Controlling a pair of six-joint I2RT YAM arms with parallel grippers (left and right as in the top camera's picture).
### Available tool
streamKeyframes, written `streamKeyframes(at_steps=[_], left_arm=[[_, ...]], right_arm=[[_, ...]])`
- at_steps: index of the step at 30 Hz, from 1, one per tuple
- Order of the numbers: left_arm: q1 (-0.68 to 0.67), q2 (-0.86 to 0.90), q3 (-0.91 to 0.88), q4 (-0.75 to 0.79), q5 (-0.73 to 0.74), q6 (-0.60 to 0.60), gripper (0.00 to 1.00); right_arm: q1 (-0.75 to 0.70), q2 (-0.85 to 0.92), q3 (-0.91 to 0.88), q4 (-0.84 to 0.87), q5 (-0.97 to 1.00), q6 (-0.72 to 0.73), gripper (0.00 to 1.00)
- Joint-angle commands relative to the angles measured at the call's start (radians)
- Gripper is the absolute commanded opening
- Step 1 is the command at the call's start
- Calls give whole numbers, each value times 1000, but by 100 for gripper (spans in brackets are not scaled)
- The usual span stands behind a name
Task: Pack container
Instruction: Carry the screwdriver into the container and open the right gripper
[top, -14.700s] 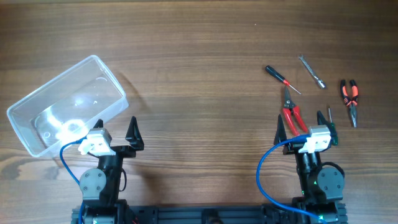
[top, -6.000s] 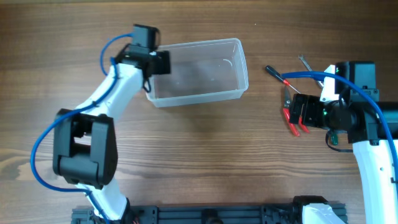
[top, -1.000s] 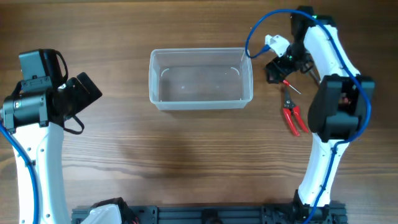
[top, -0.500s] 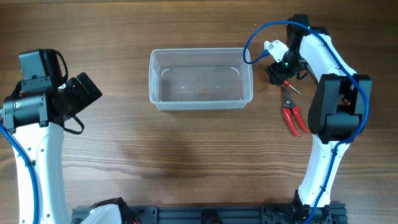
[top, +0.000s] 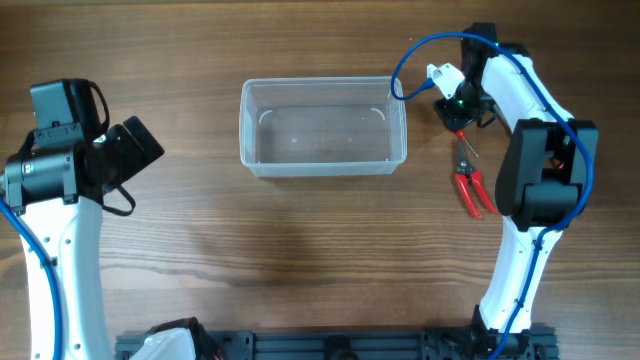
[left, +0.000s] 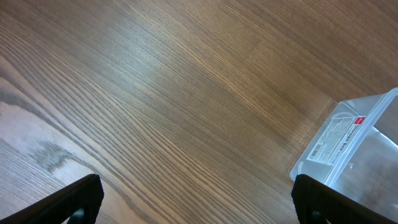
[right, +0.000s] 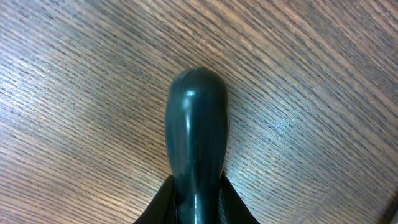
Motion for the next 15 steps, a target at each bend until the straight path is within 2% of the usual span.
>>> streamKeyframes(at_steps=[1, 5, 8, 11, 15], left_arm=[[5, 0, 2, 3, 9, -5, 100], [5, 0, 2, 2, 9, -4, 100], [5, 0, 2, -2, 9, -1, 100], [5, 0, 2, -5, 9, -1, 100], [5, 0, 2, -13, 9, 22, 100]], right_arm=[[1, 3, 41, -2, -2, 71, 4], [8, -142, 169, -58, -45, 114, 4], [65, -270, 188, -110, -60, 47, 4], [229, -374, 188, -185, -182, -140, 4], [490, -344, 179, -176, -186, -386, 4]])
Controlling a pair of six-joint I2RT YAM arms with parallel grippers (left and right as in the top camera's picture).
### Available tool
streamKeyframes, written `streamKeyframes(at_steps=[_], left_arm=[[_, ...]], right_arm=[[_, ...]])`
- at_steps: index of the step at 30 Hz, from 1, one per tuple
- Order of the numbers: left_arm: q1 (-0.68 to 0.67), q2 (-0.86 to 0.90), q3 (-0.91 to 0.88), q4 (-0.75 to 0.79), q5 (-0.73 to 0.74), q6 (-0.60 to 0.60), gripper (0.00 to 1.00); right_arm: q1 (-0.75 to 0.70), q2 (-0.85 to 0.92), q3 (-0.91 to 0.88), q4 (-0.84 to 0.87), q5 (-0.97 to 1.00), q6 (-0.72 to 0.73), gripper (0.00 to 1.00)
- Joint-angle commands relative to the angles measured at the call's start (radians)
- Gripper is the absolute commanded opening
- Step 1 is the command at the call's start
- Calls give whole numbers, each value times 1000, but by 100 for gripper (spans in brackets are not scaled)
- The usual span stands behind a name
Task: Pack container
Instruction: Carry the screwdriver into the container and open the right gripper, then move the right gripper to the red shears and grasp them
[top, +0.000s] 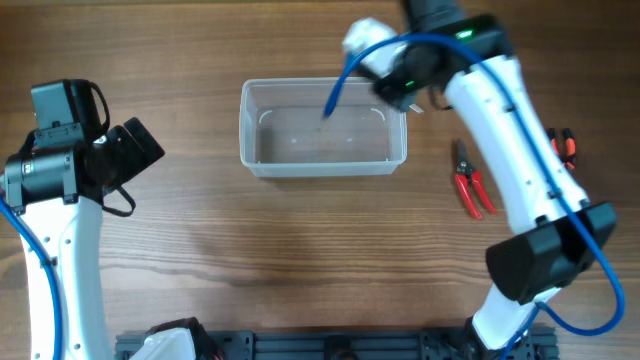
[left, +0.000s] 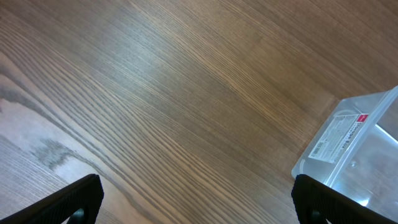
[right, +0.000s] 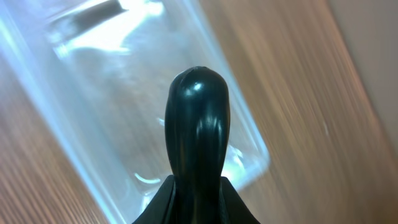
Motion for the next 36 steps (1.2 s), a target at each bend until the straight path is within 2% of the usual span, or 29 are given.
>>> streamKeyframes(at_steps=[1, 3, 7, 13, 14, 15, 16, 17, 19, 20, 21, 23, 24, 25, 28, 32, 33, 36], left_arm=[[5, 0, 2, -3, 9, 21, 100], [5, 0, 2, -3, 9, 21, 100], [5, 0, 2, -6, 9, 21, 100], [5, 0, 2, -6, 9, 21, 100], [5, 0, 2, -6, 9, 21, 100], [5, 0, 2, -6, 9, 21, 100], [5, 0, 2, -6, 9, 21, 100], [5, 0, 2, -6, 9, 21, 100], [5, 0, 2, -6, 9, 21, 100], [5, 0, 2, -6, 9, 21, 100], [5, 0, 2, -6, 9, 21, 100], [5, 0, 2, -6, 9, 21, 100], [5, 0, 2, -6, 9, 21, 100], [5, 0, 2, -6, 9, 21, 100], [5, 0, 2, -6, 9, 21, 100], [5, 0, 2, -15, 9, 21, 100], [5, 0, 2, -19, 9, 21, 100], [5, 0, 2, -24, 9, 24, 100]], right_arm=[[132, 53, -12, 11, -37, -261, 4], [176, 98, -22, 16, -36, -358, 4], [178, 233, -24, 56, -115, -357, 4], [171, 393, -24, 87, -122, -321, 4], [170, 394, -24, 87, -122, -301, 8], [170, 394, -23, 87, -122, -297, 16], [170, 385, -19, 85, -117, -292, 33], [170, 370, -6, 86, -90, -250, 39], [165, 303, 47, 68, -28, -141, 42], [160, 268, 64, 47, -27, -137, 45], [150, 212, 85, 20, -26, -122, 57], [77, 15, 108, -7, -23, 64, 88], [37, -47, 107, -10, -23, 155, 99], [-39, -124, 107, -26, -23, 288, 100], [-262, -259, 107, -153, -23, 551, 100], [-497, -328, 107, -399, -22, 632, 100], [-520, -336, 106, -446, -16, 637, 100], [-542, -440, 12, -445, -10, 677, 100]])
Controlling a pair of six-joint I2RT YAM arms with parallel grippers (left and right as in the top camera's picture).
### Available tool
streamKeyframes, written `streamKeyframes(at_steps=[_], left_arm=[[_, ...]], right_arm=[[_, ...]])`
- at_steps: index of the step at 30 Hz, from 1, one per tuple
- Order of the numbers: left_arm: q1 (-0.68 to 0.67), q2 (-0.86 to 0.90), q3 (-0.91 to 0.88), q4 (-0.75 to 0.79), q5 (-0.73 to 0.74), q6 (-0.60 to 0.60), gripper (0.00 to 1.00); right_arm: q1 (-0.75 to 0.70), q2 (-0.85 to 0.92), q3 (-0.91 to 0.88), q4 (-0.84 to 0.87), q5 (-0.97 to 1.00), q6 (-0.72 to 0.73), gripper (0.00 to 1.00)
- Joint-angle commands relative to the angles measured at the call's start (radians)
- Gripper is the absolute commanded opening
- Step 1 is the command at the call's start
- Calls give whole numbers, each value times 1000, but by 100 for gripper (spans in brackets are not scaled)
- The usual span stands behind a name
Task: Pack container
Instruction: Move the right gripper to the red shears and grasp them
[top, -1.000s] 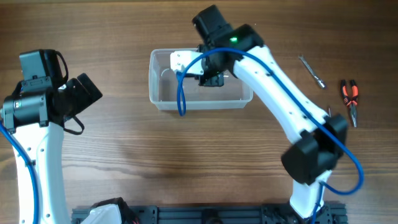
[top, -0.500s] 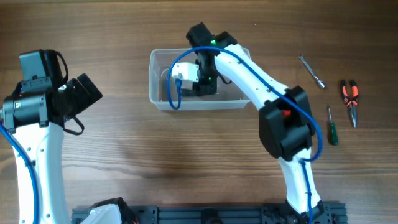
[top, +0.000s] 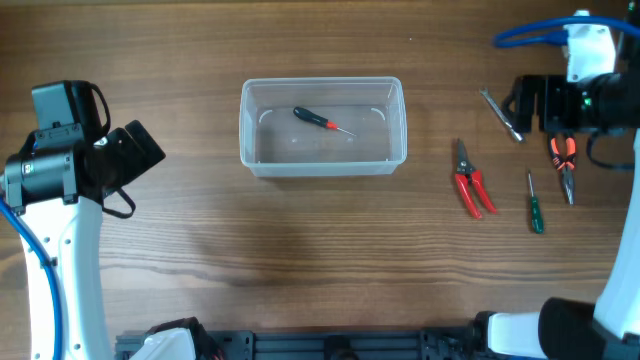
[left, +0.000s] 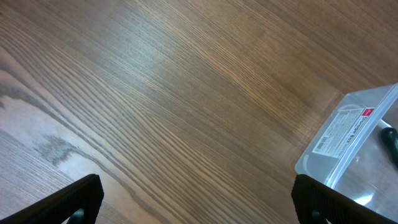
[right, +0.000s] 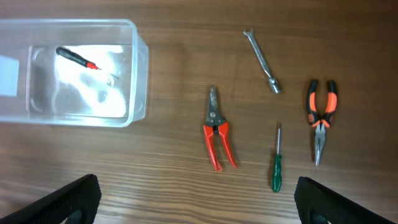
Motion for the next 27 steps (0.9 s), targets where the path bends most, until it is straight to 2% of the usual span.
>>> streamKeyframes(at_steps=[1, 4, 6, 11, 14, 18, 27], left_arm=[[5, 0, 2, -8, 9, 16, 100], [5, 0, 2, -8, 9, 16, 100], [5, 0, 2, -8, 9, 16, 100], [5, 0, 2, -8, 9, 16, 100], [5, 0, 2, -7, 9, 16, 100], [5, 0, 2, -8, 9, 16, 100], [5, 0, 2, -9, 9, 16, 100]], right_arm=[[-3, -153, -130, -5, 5, 74, 100], [-4, -307, -406, 38, 5, 76, 100], [-4, -366, -630, 198, -11, 72, 100], [-4, -270, -1031, 586, -64, -129, 100], [-4, -135, -1112, 699, -64, -164, 100], [4, 25, -1112, 754, -64, -220, 100], [50, 81, -1112, 893, -64, -344, 99]])
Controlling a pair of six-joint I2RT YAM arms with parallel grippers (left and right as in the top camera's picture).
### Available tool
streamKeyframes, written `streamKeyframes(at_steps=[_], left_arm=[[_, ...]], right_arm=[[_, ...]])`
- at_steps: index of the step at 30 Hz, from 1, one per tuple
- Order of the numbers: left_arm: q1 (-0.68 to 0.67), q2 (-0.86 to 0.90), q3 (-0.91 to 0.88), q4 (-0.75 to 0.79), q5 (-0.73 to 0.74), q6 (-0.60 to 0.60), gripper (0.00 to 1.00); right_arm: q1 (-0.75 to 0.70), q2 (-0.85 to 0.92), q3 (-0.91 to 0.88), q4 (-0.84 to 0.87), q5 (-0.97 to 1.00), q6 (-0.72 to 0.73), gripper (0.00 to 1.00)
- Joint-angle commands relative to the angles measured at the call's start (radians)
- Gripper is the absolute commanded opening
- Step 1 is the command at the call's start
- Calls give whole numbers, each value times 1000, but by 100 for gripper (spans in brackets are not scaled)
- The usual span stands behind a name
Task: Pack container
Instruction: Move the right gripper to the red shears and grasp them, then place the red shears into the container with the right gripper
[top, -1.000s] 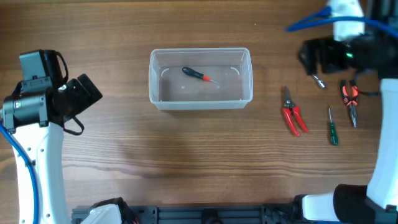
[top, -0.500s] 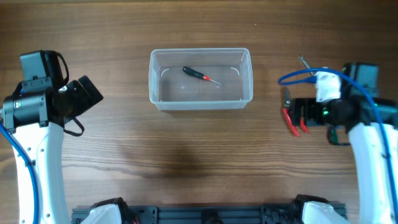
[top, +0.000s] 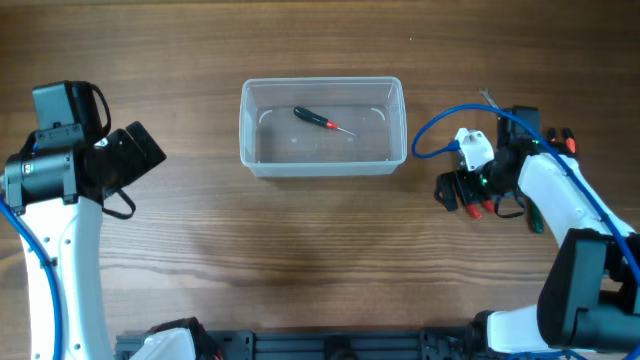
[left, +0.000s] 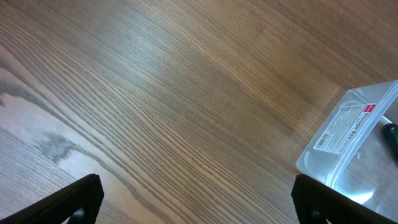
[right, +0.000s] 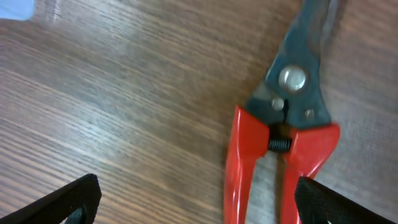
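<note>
The clear plastic container (top: 248, 150) stands at the back middle, with a black-handled screwdriver (top: 312, 117) lying inside it. My right gripper (top: 465, 192) is open, low over the red-handled cutters (top: 487, 207) to the container's right. In the right wrist view the cutters (right: 286, 149) fill the right half. Their red handles run down between my open right gripper's (right: 198, 205) fingers (right: 74, 199), nearer the right one. My left gripper (top: 135, 150) hangs open at the far left. In the left wrist view the left gripper (left: 198, 202) is over bare wood, with the container's labelled corner (left: 348, 134) at the right.
More tools lie to the right of the container. The tip of a wrench (top: 487, 97) and the orange pliers' handles (top: 567, 138) show beside my right arm. A green screwdriver (top: 535, 222) peeks out under that arm. A black rail runs along the table's front edge.
My right gripper was high at the far right, looking down on all the tools. Now it is open, low over the red cutters. The left arm has not moved.
My right gripper was shut on the black-handled screwdriver right of the container. Then it held it over the container. Later the screwdriver lay inside and the gripper was open, high at the right. Now it is down at the red cutters.
</note>
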Motion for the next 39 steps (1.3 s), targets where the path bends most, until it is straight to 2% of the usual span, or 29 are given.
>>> streamKeyframes(at_steps=[1, 15, 21, 23, 24, 25, 26, 32, 39], left_arm=[[5, 0, 2, 0, 5, 12, 100], [5, 0, 2, 0, 5, 11, 100], [5, 0, 2, 0, 5, 11, 100], [5, 0, 2, 0, 5, 11, 100], [5, 0, 2, 0, 5, 11, 100], [5, 0, 2, 0, 5, 11, 100], [5, 0, 2, 0, 5, 11, 100], [5, 0, 2, 0, 5, 8, 100], [5, 0, 2, 0, 5, 8, 100]], right_arm=[[5, 19, -3, 23, -16, -61, 100], [4, 19, -16, -40, -55, -74, 98], [4, 19, -66, 42, -58, -72, 97], [4, 24, -76, 73, -58, -55, 94], [4, 29, -82, 85, -57, -53, 89], [4, 37, -84, 95, -50, -47, 78], [4, 48, -86, 109, -36, -13, 76], [4, 119, -98, 121, 47, 67, 78], [4, 151, -98, 114, 134, 104, 72]])
